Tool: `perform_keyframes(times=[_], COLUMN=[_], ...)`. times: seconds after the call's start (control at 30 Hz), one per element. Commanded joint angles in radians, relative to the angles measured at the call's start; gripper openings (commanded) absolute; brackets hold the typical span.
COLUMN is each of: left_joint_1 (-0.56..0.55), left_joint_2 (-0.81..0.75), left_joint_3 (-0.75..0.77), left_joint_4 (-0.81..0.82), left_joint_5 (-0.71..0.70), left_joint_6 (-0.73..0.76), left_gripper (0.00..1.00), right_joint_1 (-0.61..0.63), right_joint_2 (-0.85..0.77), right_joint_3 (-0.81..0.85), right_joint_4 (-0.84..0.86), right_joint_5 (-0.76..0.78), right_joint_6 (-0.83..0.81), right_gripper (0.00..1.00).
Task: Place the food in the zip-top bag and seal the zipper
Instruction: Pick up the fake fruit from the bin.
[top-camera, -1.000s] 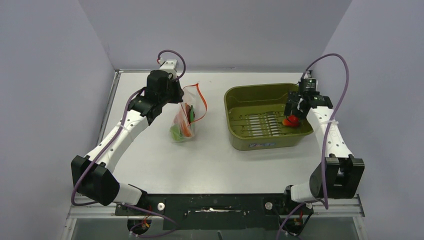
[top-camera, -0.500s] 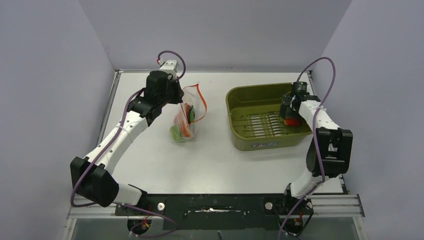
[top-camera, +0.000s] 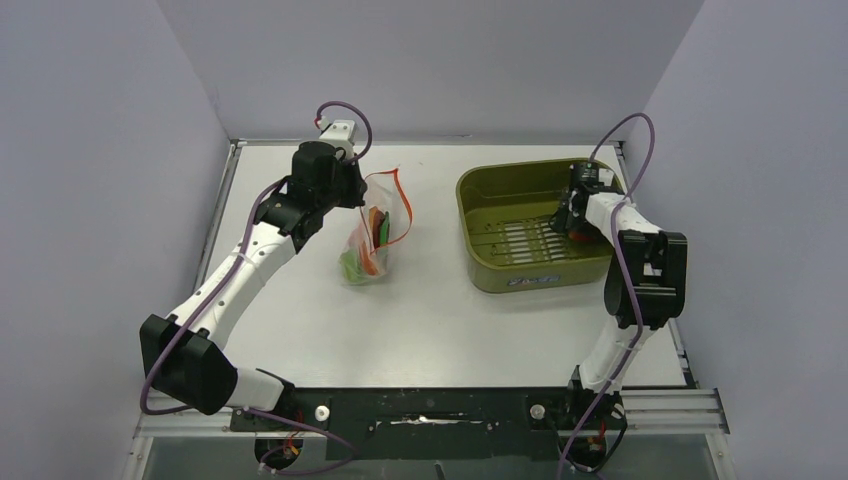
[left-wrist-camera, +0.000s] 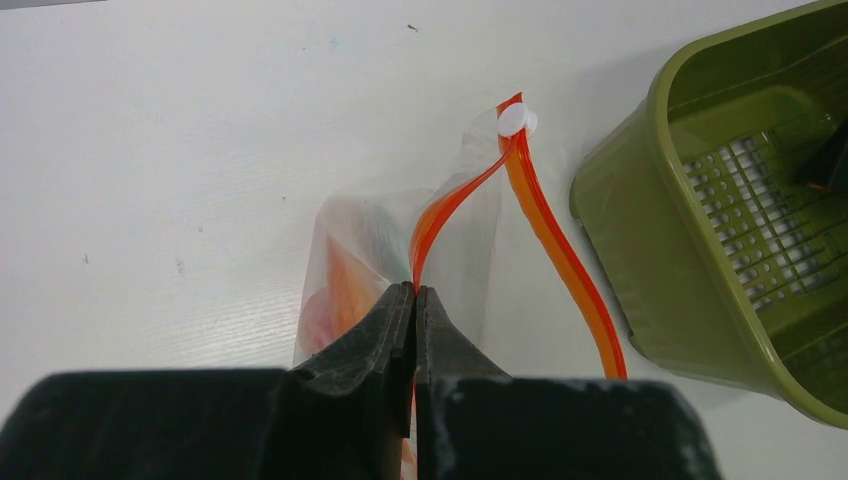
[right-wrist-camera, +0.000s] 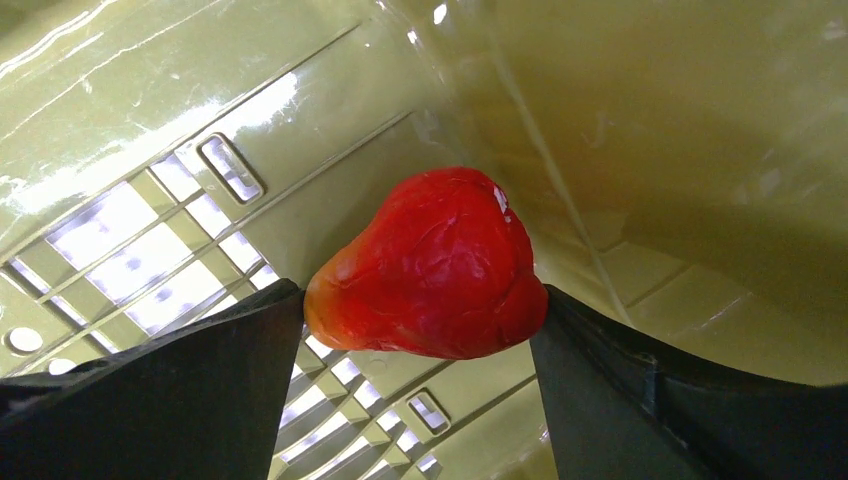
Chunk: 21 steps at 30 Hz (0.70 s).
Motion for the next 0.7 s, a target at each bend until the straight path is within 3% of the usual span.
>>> perform_keyframes(times=[0.0,0.33,0.67], left_joint_1=[-0.002,-0.003,-0.004], left_joint_2=[-0.044,-0.04,-0.037], left_joint_3=[0.003,0.006,0.008], left_joint_4=[0.053,0.054,0.056], left_joint_5=[0.003,-0.004,0.002], left_joint_6=[0.015,0.022,0.016], left_gripper=[0.0,0.0,0.0], right_joint_1=[-0.014,-0.017,-0.008], right_joint_2=[0.017,-0.032,-0.13], right_joint_3=[0.048,0.011,-0.004], right_joint_4=[0.093,0.114,0.106], right_joint_5=[-0.006,-0.025,-0.036], right_joint_6=[0.023,-0.018,-0.074], right_gripper=[0.76,0.5,0.44])
